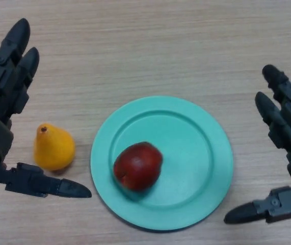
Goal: Pick up the red apple and place it on the plate
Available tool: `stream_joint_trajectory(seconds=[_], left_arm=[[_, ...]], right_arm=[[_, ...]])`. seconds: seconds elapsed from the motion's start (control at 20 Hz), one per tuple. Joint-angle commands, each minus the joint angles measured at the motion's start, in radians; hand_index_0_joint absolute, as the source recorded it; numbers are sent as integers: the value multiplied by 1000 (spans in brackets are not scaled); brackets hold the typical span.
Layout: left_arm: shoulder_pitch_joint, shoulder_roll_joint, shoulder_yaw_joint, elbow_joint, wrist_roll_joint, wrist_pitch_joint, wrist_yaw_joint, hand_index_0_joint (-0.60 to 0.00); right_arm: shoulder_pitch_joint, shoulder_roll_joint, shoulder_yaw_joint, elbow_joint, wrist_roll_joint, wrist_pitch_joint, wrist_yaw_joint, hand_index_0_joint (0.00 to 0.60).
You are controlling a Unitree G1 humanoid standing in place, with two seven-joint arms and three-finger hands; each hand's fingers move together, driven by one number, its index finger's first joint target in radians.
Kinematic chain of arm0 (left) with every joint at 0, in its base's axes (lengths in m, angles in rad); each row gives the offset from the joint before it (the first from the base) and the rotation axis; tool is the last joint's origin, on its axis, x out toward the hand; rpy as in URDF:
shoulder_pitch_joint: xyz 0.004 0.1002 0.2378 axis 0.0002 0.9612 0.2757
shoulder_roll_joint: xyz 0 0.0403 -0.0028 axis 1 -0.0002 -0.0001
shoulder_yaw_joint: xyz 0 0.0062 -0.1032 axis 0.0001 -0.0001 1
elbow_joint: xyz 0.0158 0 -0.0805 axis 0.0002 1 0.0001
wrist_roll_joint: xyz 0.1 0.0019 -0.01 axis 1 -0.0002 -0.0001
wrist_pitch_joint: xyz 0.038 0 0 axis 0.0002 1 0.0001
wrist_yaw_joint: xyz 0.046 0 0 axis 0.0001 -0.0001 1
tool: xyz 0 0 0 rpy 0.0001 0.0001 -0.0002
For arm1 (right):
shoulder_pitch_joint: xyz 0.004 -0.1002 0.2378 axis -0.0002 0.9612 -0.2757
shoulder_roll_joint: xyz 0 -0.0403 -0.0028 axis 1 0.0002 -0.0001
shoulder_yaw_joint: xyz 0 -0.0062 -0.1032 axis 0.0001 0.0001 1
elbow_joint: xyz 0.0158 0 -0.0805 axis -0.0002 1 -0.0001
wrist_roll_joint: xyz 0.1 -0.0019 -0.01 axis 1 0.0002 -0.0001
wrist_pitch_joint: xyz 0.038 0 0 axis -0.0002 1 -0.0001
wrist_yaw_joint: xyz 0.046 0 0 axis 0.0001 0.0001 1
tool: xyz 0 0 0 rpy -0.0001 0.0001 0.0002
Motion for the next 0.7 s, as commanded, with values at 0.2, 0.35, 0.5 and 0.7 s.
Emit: stream_joint_trajectory(seconds=[0.2,0.35,0.5,0.7], left_arm=[[-22,27,25,-53,-10,-93,9,0],[-28,27,14,-58,-8,-79,19,0],[-42,36,26,-51,-29,-67,14,0],[-60,46,30,-42,-38,-51,23,0]], right_arm=[[-9,-11,-27,-139,12,-135,-28,0],[-23,-13,-12,-175,-27,-98,-23,0],[-48,-12,10,-196,-59,-64,-50,0],[-58,-16,22,-181,-65,-70,-60,0]])
